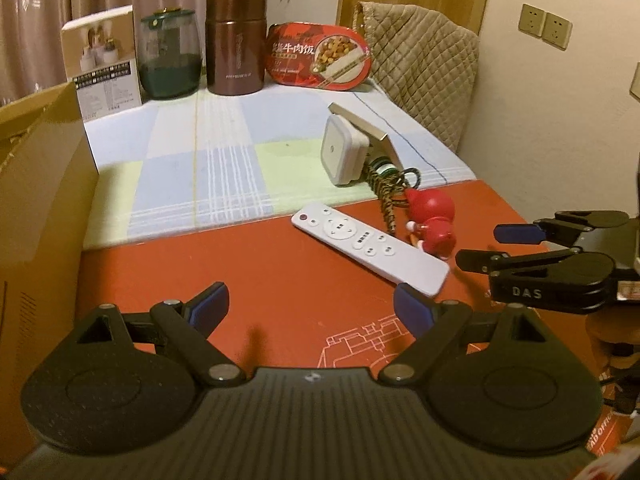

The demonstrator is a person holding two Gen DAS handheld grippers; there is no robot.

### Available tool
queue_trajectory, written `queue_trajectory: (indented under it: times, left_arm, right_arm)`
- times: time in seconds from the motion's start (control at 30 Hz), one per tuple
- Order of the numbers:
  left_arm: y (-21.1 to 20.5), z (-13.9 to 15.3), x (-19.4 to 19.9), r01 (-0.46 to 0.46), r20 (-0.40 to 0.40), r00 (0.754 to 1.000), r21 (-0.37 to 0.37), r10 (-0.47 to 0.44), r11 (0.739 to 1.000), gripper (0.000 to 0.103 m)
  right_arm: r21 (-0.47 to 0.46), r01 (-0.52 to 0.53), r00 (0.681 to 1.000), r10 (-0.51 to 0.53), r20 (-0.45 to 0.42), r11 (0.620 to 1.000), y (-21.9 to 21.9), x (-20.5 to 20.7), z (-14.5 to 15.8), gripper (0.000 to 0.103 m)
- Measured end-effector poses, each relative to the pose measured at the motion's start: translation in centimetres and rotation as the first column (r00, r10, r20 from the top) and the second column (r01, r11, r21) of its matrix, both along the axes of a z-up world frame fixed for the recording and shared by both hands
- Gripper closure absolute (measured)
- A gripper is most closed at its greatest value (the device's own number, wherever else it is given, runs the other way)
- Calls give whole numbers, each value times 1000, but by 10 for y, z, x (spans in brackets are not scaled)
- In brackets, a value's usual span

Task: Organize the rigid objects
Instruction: 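Grasp the small white remote with the left tool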

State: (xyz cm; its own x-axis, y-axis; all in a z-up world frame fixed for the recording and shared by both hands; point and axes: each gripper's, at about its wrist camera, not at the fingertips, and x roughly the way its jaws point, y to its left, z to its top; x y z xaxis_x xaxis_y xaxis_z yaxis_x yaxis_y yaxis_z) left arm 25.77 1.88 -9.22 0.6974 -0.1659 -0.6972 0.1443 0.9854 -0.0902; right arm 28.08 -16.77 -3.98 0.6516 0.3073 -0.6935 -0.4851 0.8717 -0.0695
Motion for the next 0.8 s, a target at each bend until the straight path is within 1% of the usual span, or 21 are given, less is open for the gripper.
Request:
queue_trajectory:
  times: [0.1,0.2,0.27,0.33,0.53,0.63,0.7,0.73,0.77,0.8]
  left_arm:
    - [3,-5,5,-3,-7,1000,-11,3,1000,16]
    - [3,-8,10,-6,-12,1000,-24,6,1000,16]
    - [2,-10,12,-4,-13,1000,-35,4,999,16]
    - [-2,-12,16,-1,-19,1000,-45,1,999,16]
    - [-25,-18,36,14,-30,999,-112,-18,994,16]
    - [-40,-24,48,18,-40,999,-118,-22,993,16]
    - [-50,-30,55,24,-48,998,-104,-29,994,17]
    - [-56,-33,59,28,-58,998,-80,-32,996,20]
    - [-59,-37,61,31,-63,997,-55,-34,998,28]
    - [-62,-40,62,32,-66,997,-27,-34,999,33]
  right_arm:
    - [3,-22,1000,23,-17,1000,6,5,-7,51]
    - [49,-127,992,127,2,991,7,-5,-5,51]
    - [43,-120,993,119,24,992,5,-8,-4,50]
    - [54,-101,995,100,20,993,-1,-6,-4,49]
    - [39,-71,997,70,27,997,-13,0,-1,38]
    - [41,-51,998,50,36,998,-23,-1,1,34]
    - [39,-42,998,40,39,998,-29,-1,2,33]
    - [37,-39,999,37,39,999,-31,-1,3,33]
    - [35,-33,999,32,39,999,-34,0,3,33]
    - [36,-30,999,28,37,999,-36,0,3,33]
